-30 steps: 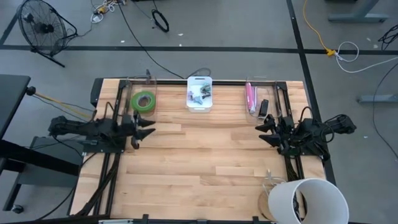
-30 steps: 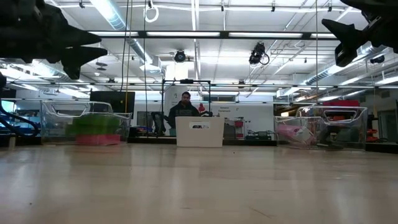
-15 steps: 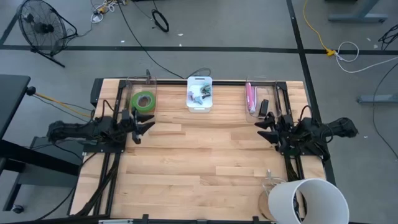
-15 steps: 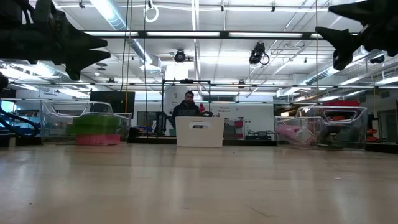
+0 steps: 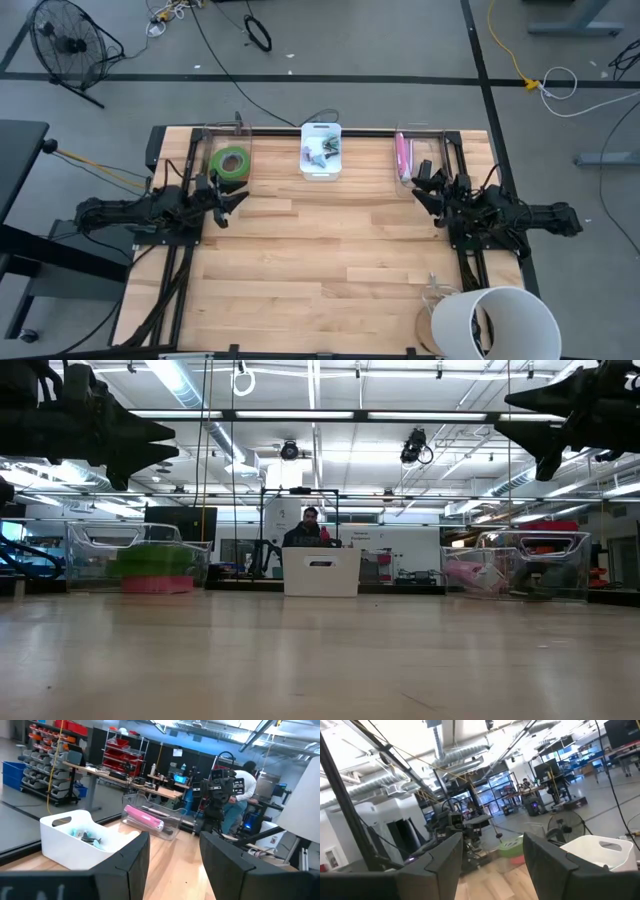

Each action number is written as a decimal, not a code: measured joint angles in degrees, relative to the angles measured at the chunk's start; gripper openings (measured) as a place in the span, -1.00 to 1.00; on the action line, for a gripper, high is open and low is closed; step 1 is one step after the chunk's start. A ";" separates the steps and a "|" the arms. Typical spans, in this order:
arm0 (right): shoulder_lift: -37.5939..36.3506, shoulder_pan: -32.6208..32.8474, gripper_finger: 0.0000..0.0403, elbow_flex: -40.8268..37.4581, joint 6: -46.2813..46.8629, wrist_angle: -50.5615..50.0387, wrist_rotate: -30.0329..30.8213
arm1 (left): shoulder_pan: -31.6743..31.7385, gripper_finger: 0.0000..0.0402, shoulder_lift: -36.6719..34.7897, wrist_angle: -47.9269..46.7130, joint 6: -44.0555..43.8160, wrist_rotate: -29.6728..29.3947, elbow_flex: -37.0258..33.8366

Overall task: Pick and place Stapler, Stapler remover, tape
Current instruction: Return to Home Position

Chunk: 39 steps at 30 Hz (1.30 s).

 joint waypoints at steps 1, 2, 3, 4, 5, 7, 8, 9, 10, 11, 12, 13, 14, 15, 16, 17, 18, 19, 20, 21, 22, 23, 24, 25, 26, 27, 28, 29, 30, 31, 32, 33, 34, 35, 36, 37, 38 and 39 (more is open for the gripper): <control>0.00 0.00 0.03 0.00 0.00 -0.01 -0.08 | 0.00 -0.12 0.00 0.00 0.00 0.01 0.00; 0.00 0.00 0.03 0.00 0.00 -0.01 -0.20 | 0.00 -0.12 0.00 0.00 0.00 0.00 0.00; 0.00 0.00 0.03 0.00 0.00 0.00 -0.20 | 0.00 -0.12 0.00 0.00 0.00 0.00 0.00; 0.00 0.00 0.03 0.00 0.00 0.01 -0.22 | 0.00 -0.12 0.00 0.02 0.00 0.01 0.00; 0.01 0.00 0.03 0.00 0.00 0.01 -0.25 | 0.00 -0.12 0.00 0.02 0.00 0.01 0.00; 0.02 0.00 0.03 0.00 0.00 0.00 -0.29 | 0.02 -0.12 0.00 0.02 0.00 0.00 0.00; 0.02 0.00 0.03 0.00 0.02 0.01 -0.43 | 0.02 -0.12 0.02 0.00 0.00 0.01 0.00; 0.02 0.00 0.03 0.00 0.00 -0.04 -0.46 | 0.02 -0.12 0.01 0.02 0.00 0.02 0.00; 0.02 0.00 0.03 0.00 0.00 -0.20 -0.46 | 0.02 -0.12 0.02 0.00 0.00 0.02 0.00; 0.02 0.00 0.03 0.00 0.00 -0.86 -0.46 | 0.02 -0.12 0.02 0.01 0.00 0.01 0.00; 0.02 0.00 0.03 0.02 0.00 -2.17 -0.48 | 0.02 -0.12 0.02 0.02 0.00 0.00 0.00; 0.02 0.07 0.03 0.02 0.00 -4.14 -0.53 | 0.02 -0.12 0.02 0.02 0.00 0.02 0.00; 0.04 0.07 0.03 0.02 0.02 -6.51 -0.53 | 0.02 -0.12 0.02 0.00 0.00 0.02 -0.01; 0.03 0.07 0.03 0.02 0.00 -9.31 -0.55 | 0.02 -0.12 0.02 0.02 0.00 0.02 -0.02; 0.03 0.07 0.03 0.02 0.00 -12.48 -0.56 | 0.02 -0.12 0.02 0.00 0.00 0.01 -0.02; 0.21 0.07 0.03 0.02 -0.16 -14.86 -0.72 | 0.02 -0.12 0.02 0.01 0.00 0.02 -0.02; 0.92 0.07 0.03 0.08 -0.37 -13.91 -1.29 | 0.06 -0.12 0.02 -0.01 -0.01 0.02 -0.02; 1.57 0.07 0.03 0.07 -0.33 -13.48 -1.88 | 0.29 -0.12 0.02 0.02 -0.01 0.03 -0.02; 1.64 0.11 0.03 0.07 -0.22 -13.78 -2.11 | 0.69 -0.12 0.03 0.00 0.00 0.10 -0.02; 1.66 0.17 0.03 0.07 -0.10 -14.12 -2.12 | 1.17 -0.12 0.04 0.00 0.00 0.05 -0.02; 1.97 0.19 0.03 0.07 -0.02 -14.26 -2.13 | 1.76 -0.12 0.04 0.00 0.00 0.04 -0.02; 2.48 0.20 0.03 0.07 -0.01 -14.24 -2.13 | 2.34 -0.12 0.04 0.02 0.00 0.04 -0.02; 2.93 0.21 0.03 0.07 0.01 -14.28 -2.14 | 2.86 -0.12 0.04 0.00 0.00 0.02 -0.02; 3.43 0.25 0.03 0.07 0.01 -14.28 -2.13 | 3.29 -0.12 0.04 0.02 0.00 -0.02 -0.02; 3.91 0.26 0.03 0.07 0.02 -14.24 -2.13 | 3.63 -0.12 0.04 0.03 0.00 -0.06 -0.02; 4.26 0.26 0.03 0.07 0.00 -14.26 -2.13 | 3.94 -0.12 0.04 0.03 0.00 -0.04 -0.02; 4.53 0.26 0.03 0.07 0.02 -14.26 -2.13 | 4.22 -0.12 0.04 -0.01 0.00 -0.02 -0.02; 4.70 0.26 0.03 0.07 0.00 -14.24 -2.13 | 4.49 -0.12 0.04 0.02 0.00 0.00 -0.02; 4.82 0.26 0.03 0.07 0.02 -14.24 -2.10 | 4.75 -0.12 0.04 0.04 0.00 0.00 -0.02; 4.85 0.26 0.03 0.07 0.02 -14.22 -2.09 | 4.96 -0.12 0.04 0.00 0.00 0.00 -0.02; 4.86 0.26 0.03 0.07 0.01 -14.22 -2.09 | 5.16 -0.12 0.04 0.02 0.00 -0.02 -0.02; 4.85 0.26 0.03 0.07 0.02 -14.20 -2.10 | 5.29 -0.12 0.04 0.02 0.00 -0.03 -0.02; 4.87 0.26 0.03 0.07 0.02 -14.17 -2.08 | 5.42 -0.12 0.04 0.02 0.00 -0.02 -0.02; 4.86 0.26 0.03 0.07 0.02 -14.17 -2.06 | 5.52 -0.12 0.04 0.02 0.00 0.00 -0.02; 4.87 0.23 0.03 0.07 0.20 -14.12 -2.06 | 5.61 -0.12 0.04 0.02 0.00 0.00 -0.02; 4.79 0.22 0.03 0.07 0.45 -14.09 -2.06 | 5.74 -0.12 0.04 0.02 0.00 0.00 -0.02; 4.65 0.22 0.03 0.04 0.23 -14.04 -2.56 | 5.85 -0.12 0.04 0.01 0.00 0.00 -0.02; 4.63 0.18 0.03 0.01 -0.48 -13.48 -4.73 | 5.99 -0.12 0.04 0.02 0.00 0.00 -0.02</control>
